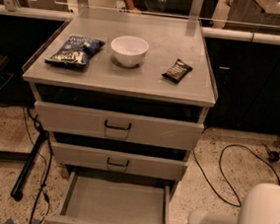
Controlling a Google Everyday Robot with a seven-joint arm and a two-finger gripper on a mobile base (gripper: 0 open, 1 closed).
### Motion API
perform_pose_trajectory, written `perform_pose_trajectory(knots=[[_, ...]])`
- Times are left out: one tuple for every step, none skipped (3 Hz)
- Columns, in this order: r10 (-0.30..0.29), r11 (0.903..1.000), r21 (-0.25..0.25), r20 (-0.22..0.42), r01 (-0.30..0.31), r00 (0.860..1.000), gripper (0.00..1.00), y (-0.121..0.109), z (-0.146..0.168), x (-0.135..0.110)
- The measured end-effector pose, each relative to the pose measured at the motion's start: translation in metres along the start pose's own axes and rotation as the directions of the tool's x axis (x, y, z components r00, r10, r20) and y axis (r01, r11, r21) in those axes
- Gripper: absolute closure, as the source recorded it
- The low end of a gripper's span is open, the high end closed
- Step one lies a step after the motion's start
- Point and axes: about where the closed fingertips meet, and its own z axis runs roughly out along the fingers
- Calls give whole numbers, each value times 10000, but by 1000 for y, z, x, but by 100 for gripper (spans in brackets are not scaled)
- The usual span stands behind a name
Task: Close bottom drawer
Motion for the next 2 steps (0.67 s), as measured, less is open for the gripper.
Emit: perform_pose_trajectory(knots=[[564, 9984, 17, 406, -565, 9976, 100, -7, 6, -23], [912, 9957, 105, 899, -926, 9918, 100, -13, 3, -47]])
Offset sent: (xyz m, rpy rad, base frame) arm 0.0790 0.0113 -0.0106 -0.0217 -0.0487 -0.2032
